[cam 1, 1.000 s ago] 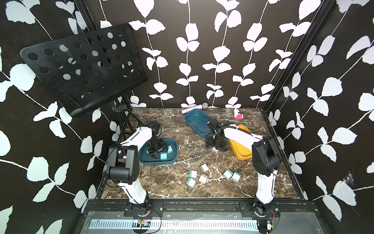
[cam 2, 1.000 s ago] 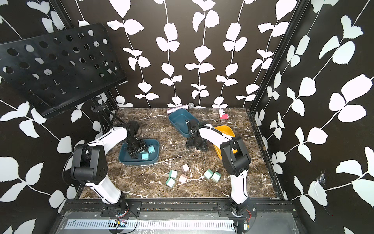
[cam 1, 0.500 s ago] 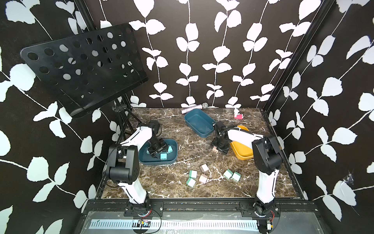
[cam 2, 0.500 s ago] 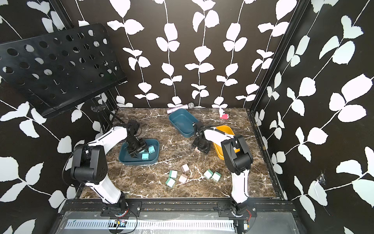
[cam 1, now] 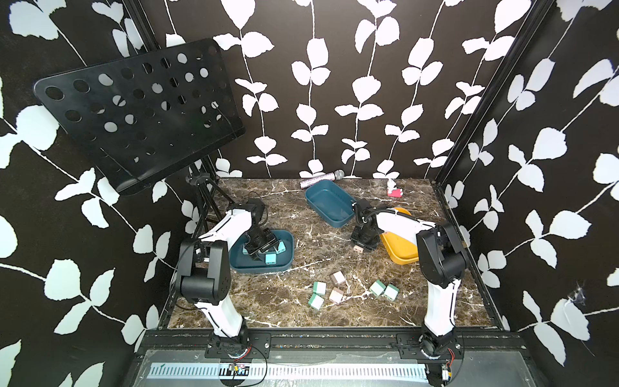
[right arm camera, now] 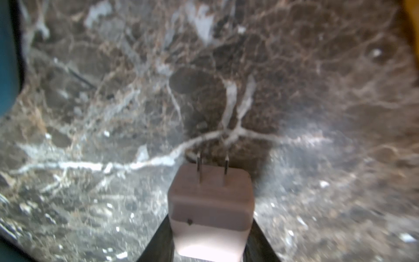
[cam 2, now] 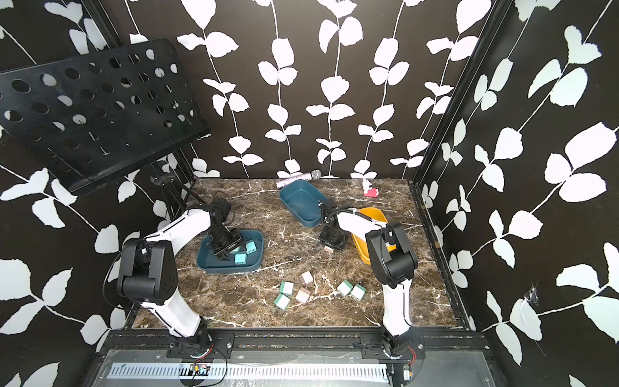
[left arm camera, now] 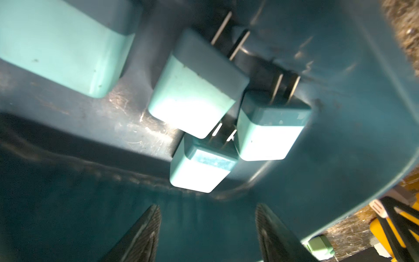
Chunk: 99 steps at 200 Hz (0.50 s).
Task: Place the plugs by color into the storage box
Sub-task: Pick up the plug from the center of the board.
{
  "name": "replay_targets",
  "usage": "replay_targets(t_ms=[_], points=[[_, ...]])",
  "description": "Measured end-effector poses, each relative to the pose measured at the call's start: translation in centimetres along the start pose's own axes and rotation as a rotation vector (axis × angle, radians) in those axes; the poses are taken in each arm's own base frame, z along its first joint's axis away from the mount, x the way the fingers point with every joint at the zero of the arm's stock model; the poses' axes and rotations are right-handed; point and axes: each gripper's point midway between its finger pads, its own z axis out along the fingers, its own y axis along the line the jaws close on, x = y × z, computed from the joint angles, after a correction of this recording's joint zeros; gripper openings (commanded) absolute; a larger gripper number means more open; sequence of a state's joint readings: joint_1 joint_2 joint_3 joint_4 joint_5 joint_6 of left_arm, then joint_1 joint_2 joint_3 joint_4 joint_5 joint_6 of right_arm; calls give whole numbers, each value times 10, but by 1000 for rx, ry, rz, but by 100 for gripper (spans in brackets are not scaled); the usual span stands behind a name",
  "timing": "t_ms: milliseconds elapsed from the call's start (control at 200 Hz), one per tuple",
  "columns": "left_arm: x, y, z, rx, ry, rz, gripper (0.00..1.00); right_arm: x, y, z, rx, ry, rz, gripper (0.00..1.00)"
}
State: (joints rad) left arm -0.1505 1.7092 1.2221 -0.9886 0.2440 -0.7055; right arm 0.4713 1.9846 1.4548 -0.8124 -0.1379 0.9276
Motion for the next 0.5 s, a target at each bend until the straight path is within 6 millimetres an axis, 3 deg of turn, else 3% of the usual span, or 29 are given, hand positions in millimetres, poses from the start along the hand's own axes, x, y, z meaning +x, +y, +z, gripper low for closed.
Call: replay_targets(t_ms=[95,210,290,365,430,495], points=[[-1,-1,0,6,-4,-2,69,-14,6,-26,-12,-28,-68,35],[-2,-2,1,12,-8,-5,69,-54,0,-76,-61,-115,-88,35],[-2,-2,2,13,-6,-6,69,-91,-28,-111,-79,-193,-48,35],[-1,-1,3,12,-3,-7,69,-118,-62,-130,-68,-232,-9,36],[-1,-1,3,12,-3,-7,69,-134,-94,-134,-25,-240,15,36],[-1,-1,3,12,-3,-7,69,-139,-115,-126,19,-209,5,36]])
